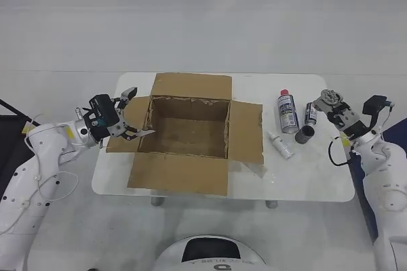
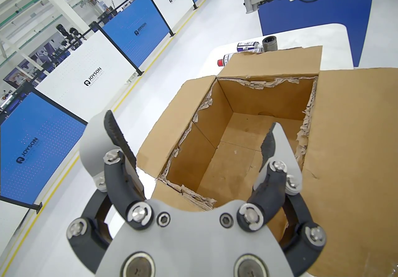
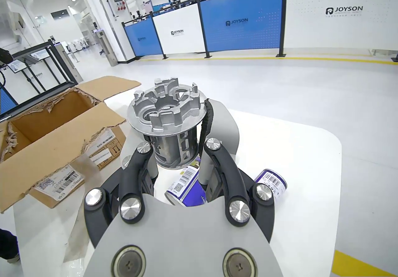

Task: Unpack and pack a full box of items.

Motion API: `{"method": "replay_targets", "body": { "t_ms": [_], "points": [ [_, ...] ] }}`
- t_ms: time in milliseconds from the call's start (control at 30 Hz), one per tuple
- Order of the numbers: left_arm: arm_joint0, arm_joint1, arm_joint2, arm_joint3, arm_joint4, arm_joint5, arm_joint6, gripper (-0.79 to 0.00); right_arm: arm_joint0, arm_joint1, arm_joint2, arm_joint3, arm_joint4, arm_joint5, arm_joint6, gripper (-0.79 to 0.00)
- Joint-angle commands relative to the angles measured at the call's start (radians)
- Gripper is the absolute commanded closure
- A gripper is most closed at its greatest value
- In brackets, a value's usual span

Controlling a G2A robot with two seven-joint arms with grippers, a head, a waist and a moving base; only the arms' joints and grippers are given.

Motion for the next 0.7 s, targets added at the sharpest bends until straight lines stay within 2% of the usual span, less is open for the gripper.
{"method": "replay_targets", "body": {
  "t_ms": [0,167,333,667],
  "points": [
    [0.000,0.000,0.000,0.000,0.000,0.000,0.000,-0.785,0.000,0.000,0.000,0.000,0.000,0.000,0.000,0.000],
    [0.000,0.000,0.000,0.000,0.000,0.000,0.000,-0.785,-0.002,0.000,0.000,0.001,0.001,0.005,0.002,0.000],
    [0.000,0.000,0.000,0.000,0.000,0.000,0.000,-0.785,-0.028,0.022,0.017,0.023,-0.075,0.000,0.078,0.000],
    [0.000,0.000,0.000,0.000,0.000,0.000,0.000,-0.785,-0.116,0.086,0.075,0.109,-0.151,0.000,-0.053,0.000]
  ]
}}
